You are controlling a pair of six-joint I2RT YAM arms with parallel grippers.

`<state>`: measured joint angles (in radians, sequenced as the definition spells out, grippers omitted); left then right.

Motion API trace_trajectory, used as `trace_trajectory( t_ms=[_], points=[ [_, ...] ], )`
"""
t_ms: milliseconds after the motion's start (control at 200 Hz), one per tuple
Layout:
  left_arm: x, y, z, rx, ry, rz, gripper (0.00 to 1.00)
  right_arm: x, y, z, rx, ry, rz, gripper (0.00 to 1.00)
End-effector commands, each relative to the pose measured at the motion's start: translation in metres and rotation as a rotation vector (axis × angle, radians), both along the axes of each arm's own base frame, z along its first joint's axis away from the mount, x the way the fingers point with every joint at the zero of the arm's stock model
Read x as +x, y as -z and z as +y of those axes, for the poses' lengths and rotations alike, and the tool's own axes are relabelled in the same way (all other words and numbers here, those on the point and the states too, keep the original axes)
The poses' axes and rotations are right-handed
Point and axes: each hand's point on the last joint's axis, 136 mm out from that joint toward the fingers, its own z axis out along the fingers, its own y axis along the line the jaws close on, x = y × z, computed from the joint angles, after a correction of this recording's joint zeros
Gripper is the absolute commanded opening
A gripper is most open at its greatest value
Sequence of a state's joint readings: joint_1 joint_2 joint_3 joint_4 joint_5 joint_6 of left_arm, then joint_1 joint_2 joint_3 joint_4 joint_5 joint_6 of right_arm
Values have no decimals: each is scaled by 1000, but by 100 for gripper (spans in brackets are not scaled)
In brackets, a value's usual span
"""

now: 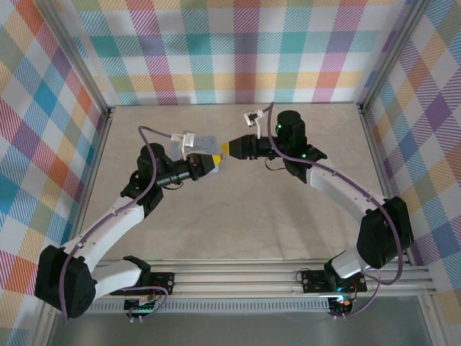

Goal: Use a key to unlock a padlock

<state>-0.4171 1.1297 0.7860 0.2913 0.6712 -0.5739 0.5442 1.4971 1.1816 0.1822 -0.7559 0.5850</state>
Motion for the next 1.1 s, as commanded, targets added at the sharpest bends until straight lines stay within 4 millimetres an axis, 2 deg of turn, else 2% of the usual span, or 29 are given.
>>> trace_trajectory(
  t_ms=[0,90,265,515,820,1095],
  points=[
    [2,-11,7,6,-31,-60,0,-3,4,0,18,9,40,55],
    [2,-12,8,4,-39,-66,0,-4,7,4,33,-11,61,51],
    [1,-14,10,8,-48,-78,0,-7,13,12,29,-29,82,51],
    [-2,-17,12,6,-52,-100,0,-9,27,10,11,-16,108,52],
    [-4,-25,14,-4,-58,-137,0,-12,63,5,-48,12,190,48],
    [-2,-22,15,-3,-73,-145,0,-20,64,-3,-56,35,217,47]
  ],
)
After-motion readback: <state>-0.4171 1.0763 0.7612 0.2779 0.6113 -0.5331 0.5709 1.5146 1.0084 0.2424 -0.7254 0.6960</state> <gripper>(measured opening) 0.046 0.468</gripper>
